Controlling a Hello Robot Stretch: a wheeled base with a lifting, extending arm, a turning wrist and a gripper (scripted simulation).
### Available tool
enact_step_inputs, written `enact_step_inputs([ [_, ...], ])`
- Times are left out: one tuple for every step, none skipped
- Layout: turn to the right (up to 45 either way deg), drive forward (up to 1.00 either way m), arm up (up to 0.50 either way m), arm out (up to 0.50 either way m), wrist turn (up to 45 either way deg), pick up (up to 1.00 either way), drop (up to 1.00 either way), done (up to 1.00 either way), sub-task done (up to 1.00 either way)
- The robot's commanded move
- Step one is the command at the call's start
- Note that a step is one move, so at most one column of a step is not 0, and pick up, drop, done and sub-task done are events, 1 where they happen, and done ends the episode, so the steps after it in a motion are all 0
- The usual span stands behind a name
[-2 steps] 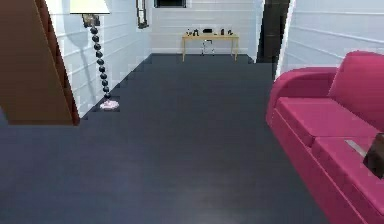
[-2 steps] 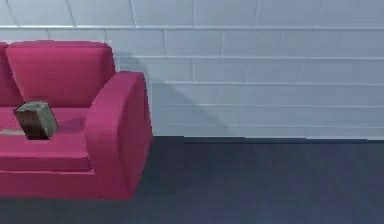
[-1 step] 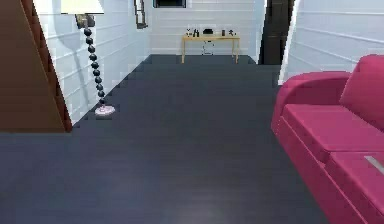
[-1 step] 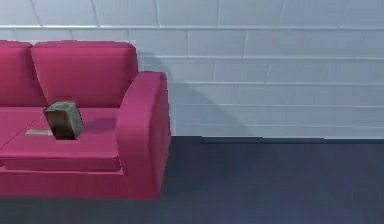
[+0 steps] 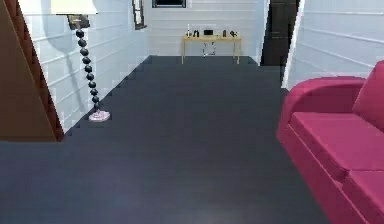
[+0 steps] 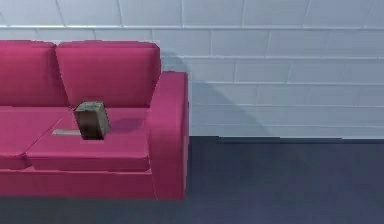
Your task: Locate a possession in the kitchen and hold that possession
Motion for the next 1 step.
enact_step_inputs([
  [9.0,0.0,0.0,0.0,0.0,0.0,0.0,0.0,0.0],
])
